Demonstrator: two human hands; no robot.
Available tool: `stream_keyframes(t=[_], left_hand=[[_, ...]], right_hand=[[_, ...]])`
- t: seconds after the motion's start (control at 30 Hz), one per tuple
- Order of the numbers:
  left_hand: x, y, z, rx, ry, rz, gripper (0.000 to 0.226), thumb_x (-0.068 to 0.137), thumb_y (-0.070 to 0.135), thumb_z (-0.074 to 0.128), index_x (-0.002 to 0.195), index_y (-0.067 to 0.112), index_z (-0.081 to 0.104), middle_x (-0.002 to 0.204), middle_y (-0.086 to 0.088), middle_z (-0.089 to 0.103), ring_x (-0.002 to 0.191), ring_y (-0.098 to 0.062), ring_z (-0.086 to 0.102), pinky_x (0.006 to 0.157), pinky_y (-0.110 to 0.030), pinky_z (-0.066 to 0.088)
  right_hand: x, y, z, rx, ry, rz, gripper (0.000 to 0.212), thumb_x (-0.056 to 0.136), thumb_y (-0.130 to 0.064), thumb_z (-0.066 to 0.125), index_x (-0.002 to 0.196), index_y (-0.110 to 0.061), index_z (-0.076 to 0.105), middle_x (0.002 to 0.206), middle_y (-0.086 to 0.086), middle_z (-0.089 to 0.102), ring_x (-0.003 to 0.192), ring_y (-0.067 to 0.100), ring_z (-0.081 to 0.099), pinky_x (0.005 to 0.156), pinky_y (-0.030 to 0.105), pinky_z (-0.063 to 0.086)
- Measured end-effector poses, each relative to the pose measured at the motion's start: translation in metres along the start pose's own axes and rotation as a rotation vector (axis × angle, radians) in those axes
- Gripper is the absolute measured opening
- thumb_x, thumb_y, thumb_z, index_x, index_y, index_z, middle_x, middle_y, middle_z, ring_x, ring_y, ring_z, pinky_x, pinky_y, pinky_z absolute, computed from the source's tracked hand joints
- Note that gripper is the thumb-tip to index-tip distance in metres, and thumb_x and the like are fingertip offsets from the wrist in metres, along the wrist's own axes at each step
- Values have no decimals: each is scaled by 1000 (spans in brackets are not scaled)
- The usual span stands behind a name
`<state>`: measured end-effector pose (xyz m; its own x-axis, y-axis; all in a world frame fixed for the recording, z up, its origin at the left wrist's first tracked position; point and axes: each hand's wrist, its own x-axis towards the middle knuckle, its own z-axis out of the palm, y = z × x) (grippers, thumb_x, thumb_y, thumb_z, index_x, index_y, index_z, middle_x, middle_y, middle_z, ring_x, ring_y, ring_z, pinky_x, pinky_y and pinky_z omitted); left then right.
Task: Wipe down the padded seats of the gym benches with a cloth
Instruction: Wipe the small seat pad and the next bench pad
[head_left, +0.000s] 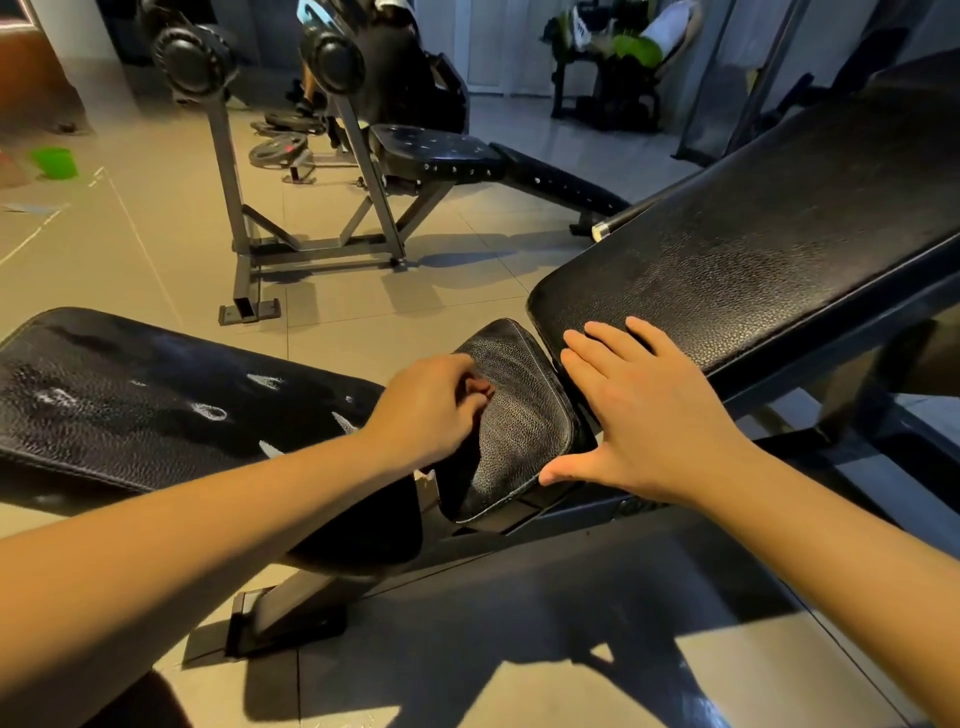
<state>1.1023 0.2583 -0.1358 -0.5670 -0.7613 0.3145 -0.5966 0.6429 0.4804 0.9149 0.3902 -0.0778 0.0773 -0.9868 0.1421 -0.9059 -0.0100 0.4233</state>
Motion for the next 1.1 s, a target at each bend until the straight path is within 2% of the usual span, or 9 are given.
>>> stream_keyframes(t=[0.13, 0.2, 0.3, 0.37, 0.5, 0.57, 0.73, 0.93, 1.1], left_hand=[[-31, 35, -3, -97, -68, 369, 13, 93, 25, 66, 105, 21, 63, 102, 8, 65, 95, -10, 58, 81, -23, 42], [-15, 27, 2, -72, -23, 264, 12, 95, 23, 64, 106, 18, 62, 106, 5, 67, 100, -16, 60, 81, -27, 43], [22, -3, 4, 27, -16, -129, 12, 98, 26, 61, 102, 15, 62, 108, -5, 70, 105, -29, 62, 73, -31, 35], [16, 0, 1, 55, -8, -75, 13, 97, 29, 63, 103, 17, 63, 106, -5, 70, 102, -29, 63, 75, -34, 41], [-17, 39, -3, -103, -40, 316, 12, 93, 25, 65, 104, 23, 62, 101, 7, 65, 94, -14, 59, 81, -32, 47], [1, 35, 1, -84, -8, 231, 12, 95, 25, 64, 106, 21, 63, 104, 4, 67, 98, -17, 60, 82, -34, 47], [51, -19, 10, 19, 40, -214, 16, 98, 29, 62, 98, 13, 63, 98, -10, 69, 97, -34, 62, 70, -34, 36], [28, 27, 8, -92, 29, 225, 13, 95, 22, 64, 107, 16, 65, 103, -2, 69, 96, -23, 61, 80, -38, 48], [62, -12, 9, 28, 66, -141, 13, 97, 26, 62, 98, 13, 63, 100, -11, 70, 99, -36, 62, 73, -36, 43]], right_hand=[[0, 0, 1, 2, 7, 5, 124, 66, -100, 32, 141, -4, 56, 151, 12, 51, 144, 30, 43, 120, 53, 30], [0, 0, 1, 3, 11, 5, 124, 66, -100, 32, 141, -4, 56, 151, 12, 52, 144, 30, 43, 120, 52, 30], [0, -1, 1, 10, 12, 4, 125, 66, -100, 30, 141, -4, 56, 151, 12, 52, 143, 30, 44, 119, 53, 32], [0, 0, 2, 11, 1, 7, 125, 67, -100, 30, 143, -4, 55, 152, 12, 51, 144, 30, 42, 120, 53, 31], [1, 0, 1, -4, 4, 2, 125, 69, -100, 29, 143, -3, 54, 152, 13, 50, 145, 30, 41, 120, 53, 30], [2, 0, 3, -9, 10, 1, 125, 69, -100, 28, 143, -3, 54, 152, 13, 50, 145, 30, 42, 120, 53, 31], [0, 0, 1, 3, 5, 2, 125, 68, -100, 28, 143, -4, 54, 151, 13, 51, 144, 31, 43, 119, 53, 32], [0, 1, 3, -11, 23, -7, 123, 71, -99, 29, 142, -2, 55, 150, 15, 52, 143, 32, 44, 119, 54, 32], [1, 0, 4, -3, 32, -7, 123, 68, -99, 32, 140, -2, 57, 149, 14, 54, 142, 31, 46, 118, 54, 34]])
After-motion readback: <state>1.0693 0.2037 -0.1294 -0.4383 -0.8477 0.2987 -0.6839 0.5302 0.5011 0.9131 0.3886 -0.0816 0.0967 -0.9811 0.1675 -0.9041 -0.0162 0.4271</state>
